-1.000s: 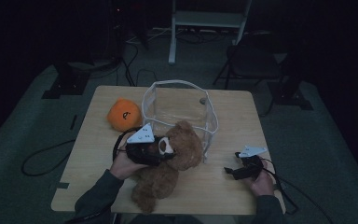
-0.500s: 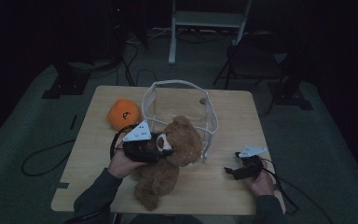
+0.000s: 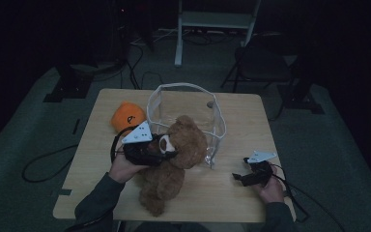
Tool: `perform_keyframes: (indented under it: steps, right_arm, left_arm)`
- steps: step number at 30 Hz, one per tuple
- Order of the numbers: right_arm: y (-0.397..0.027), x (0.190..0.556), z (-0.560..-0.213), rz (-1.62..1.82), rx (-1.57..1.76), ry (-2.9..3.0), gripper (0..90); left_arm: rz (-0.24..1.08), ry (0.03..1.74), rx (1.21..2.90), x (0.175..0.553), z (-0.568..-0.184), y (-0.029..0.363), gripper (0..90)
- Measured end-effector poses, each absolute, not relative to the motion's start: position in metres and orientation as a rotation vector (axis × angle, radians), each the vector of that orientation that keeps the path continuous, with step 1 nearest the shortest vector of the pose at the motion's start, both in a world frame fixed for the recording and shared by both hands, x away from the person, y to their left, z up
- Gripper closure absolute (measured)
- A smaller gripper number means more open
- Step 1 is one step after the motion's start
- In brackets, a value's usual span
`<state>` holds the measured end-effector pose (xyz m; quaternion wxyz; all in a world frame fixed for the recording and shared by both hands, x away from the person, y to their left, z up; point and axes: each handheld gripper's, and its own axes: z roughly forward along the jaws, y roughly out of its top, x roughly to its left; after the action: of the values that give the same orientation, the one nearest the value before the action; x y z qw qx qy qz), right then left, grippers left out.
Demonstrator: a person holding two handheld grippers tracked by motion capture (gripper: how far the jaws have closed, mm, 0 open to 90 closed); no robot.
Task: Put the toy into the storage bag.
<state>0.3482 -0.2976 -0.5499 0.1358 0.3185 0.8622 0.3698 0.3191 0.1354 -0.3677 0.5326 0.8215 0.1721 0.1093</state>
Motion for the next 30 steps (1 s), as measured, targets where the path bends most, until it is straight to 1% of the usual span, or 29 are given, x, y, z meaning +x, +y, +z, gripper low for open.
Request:
perform_keyframes:
  steps: [30]
  right_arm:
    - [-0.298, 0.348, -0.55, 1.071, 0.923, 2.497, 11.4]
  left_arm:
    - [0.306, 0.453, 1.888, 0.313, -0.342, 0.152, 41.4]
